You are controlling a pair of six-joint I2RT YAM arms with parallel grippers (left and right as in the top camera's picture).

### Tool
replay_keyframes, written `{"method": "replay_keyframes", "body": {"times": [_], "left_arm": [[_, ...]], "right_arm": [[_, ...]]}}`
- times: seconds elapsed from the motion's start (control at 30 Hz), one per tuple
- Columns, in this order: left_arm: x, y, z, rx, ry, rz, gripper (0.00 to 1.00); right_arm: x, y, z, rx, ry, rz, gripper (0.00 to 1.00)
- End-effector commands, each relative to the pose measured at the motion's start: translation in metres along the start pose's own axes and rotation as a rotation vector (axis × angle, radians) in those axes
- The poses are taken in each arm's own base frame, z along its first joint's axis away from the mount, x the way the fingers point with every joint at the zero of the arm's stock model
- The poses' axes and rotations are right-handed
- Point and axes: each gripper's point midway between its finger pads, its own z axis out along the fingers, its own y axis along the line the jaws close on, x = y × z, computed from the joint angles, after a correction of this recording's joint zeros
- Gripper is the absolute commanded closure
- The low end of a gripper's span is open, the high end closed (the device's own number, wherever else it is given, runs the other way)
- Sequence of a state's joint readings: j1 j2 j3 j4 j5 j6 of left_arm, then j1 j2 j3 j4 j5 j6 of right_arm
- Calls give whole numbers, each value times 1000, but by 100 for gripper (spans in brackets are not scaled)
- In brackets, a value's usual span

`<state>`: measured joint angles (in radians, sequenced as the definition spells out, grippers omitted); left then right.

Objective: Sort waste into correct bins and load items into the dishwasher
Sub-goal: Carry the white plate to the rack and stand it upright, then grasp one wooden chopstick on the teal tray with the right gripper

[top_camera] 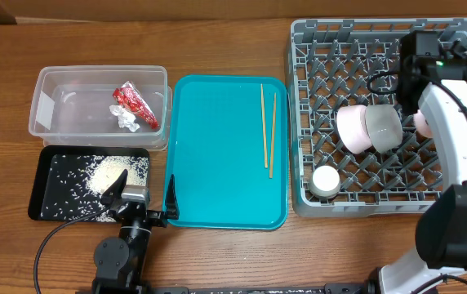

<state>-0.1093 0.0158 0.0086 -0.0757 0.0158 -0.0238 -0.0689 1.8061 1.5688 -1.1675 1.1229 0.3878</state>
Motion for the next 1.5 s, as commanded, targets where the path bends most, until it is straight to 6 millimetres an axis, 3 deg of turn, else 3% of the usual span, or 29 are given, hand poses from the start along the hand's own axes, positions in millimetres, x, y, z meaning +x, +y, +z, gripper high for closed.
{"method": "replay_keyframes", "body": {"times": [0.0,0.23,0.4,0.57,0.63,0.73,0.87,0.93,1.0,1.07,1.13,1.27,1.47], "left_arm": [[2,0,0,1,2,-10,0],[2,0,0,1,2,-10,0],[2,0,0,1,2,-10,0],[2,0,0,1,2,-10,0],[2,0,0,1,2,-10,0],[2,0,0,1,2,-10,0],[2,0,0,1,2,-10,0],[2,0,0,1,2,-10,0],[2,0,0,1,2,-10,0],[2,0,0,1,2,-10,0],[2,0,0,1,2,-10,0],[2,0,0,1,2,-10,0],[2,0,0,1,2,-10,0]], "right_arm": [[-4,9,-13,-25,-33,-4,96],[-9,34,-45,-90,-106,-36,87],[-8,53,-74,-161,-153,-72,62],[3,76,-116,-410,-121,-87,58],[13,87,-149,-599,-81,-101,57],[35,104,-214,-933,-19,-145,58],[82,121,-297,-1308,101,-288,59],[111,132,-329,-1419,153,-383,60],[134,144,-347,-1449,162,-457,61],[157,162,-356,-1431,147,-526,61],[167,180,-347,-1323,135,-502,61],[161,220,-314,-1103,60,-378,60],[165,282,-292,-1081,64,-351,61]]}}
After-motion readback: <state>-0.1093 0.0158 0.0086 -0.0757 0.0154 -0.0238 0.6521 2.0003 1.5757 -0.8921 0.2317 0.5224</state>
